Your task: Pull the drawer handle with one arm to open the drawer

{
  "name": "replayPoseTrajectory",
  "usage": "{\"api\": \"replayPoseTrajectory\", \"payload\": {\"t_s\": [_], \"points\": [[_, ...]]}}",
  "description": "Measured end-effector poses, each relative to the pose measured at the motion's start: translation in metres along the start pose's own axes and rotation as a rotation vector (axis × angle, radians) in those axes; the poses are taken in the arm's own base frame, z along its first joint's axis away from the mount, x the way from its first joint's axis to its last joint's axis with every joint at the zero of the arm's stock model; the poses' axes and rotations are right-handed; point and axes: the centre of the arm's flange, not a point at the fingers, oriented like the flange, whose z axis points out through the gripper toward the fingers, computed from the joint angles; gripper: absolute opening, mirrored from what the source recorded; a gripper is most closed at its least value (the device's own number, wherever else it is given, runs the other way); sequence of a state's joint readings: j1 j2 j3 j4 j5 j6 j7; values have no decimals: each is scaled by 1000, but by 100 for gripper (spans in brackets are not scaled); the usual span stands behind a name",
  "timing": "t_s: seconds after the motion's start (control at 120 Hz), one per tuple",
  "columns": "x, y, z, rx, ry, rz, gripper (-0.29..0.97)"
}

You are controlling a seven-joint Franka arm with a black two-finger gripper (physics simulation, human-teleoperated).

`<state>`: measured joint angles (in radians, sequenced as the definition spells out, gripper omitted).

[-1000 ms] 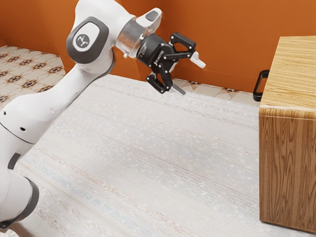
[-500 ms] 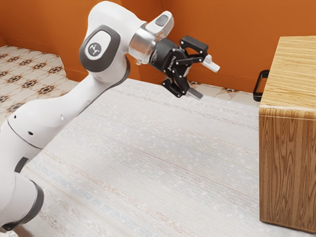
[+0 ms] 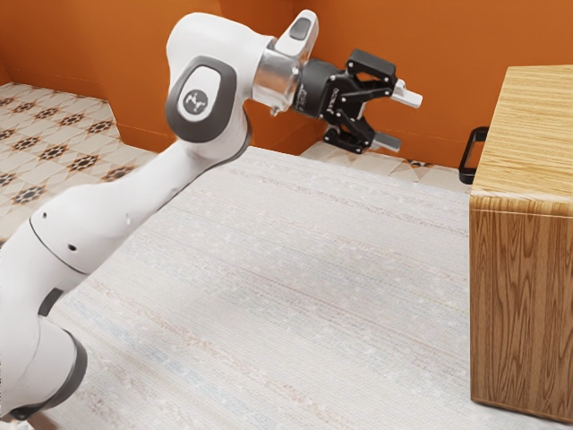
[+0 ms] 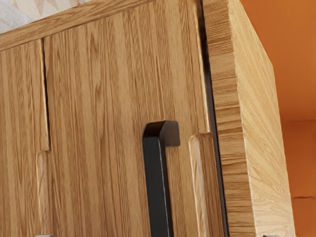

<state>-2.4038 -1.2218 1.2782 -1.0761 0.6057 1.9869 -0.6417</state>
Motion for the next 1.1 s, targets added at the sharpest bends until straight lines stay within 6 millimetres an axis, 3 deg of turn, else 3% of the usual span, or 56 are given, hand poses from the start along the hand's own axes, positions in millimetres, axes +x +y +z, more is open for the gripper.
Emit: {"api": "replayPoseTrajectory", "payload": {"t_s": [0.225,0.483,0.592,0.958,1.1], "points": [[12,-14,13,-19,53,5,44],[7,-5,39,-33,54,25,32],[10,-14,53,-18,62,19,30],[0,-8,71,-23,49,21,26],[3,-18,76,2,52,-3,22]]}}
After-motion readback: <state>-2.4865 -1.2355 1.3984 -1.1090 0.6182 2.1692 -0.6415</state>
